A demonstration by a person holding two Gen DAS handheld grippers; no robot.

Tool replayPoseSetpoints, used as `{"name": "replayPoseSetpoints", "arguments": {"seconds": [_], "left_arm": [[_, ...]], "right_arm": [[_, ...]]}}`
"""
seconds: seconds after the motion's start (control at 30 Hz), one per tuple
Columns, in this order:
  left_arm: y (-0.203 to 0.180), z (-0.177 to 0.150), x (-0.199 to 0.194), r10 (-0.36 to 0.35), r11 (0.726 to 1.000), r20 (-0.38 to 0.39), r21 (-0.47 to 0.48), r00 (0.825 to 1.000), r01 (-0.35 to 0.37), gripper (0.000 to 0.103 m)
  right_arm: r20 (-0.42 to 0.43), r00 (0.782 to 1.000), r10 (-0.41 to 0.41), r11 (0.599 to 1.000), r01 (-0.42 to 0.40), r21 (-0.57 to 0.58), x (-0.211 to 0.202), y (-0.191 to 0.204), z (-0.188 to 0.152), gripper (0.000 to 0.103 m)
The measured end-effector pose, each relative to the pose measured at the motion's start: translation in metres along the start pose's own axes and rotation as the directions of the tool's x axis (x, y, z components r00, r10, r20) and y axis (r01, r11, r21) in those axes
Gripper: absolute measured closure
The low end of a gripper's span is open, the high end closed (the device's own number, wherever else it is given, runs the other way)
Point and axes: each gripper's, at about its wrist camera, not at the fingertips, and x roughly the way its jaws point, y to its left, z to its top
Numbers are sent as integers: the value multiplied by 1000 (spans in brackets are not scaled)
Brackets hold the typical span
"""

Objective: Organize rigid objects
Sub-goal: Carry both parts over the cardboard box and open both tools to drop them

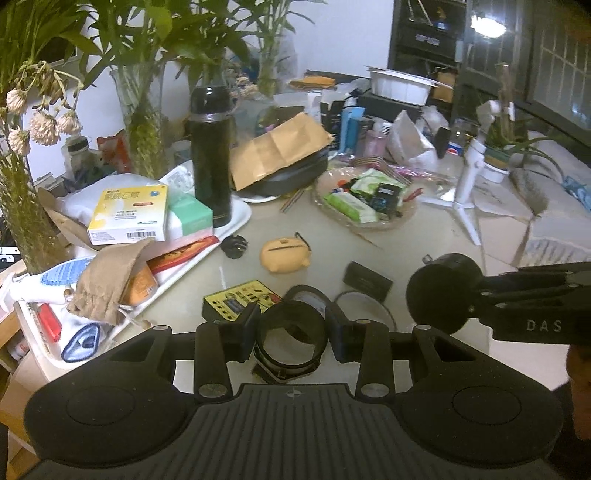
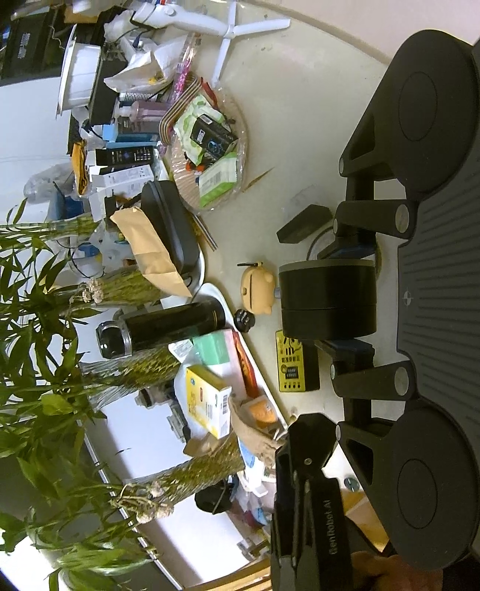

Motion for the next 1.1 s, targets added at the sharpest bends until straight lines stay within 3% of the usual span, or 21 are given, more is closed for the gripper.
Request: {"name": "replayPoseSetpoints", "arguments": {"seconds": [0.53, 0.9, 1.1], "left_arm": [[-11, -39, -33, -16, 999, -38, -37, 999, 15, 65], [-12, -67, -35, -28, 999, -120, -31, 992, 25, 65], [-4, -73, -27, -30, 998, -158, -63, 987, 20, 65]], "right_arm": [[-48, 999, 27, 999, -25, 31, -29, 19, -39, 59], [-182, 983, 27, 1000, -28, -3, -20, 39, -68, 59], [-206, 979, -5, 1000, 2, -12, -14, 39, -72, 59]]}}
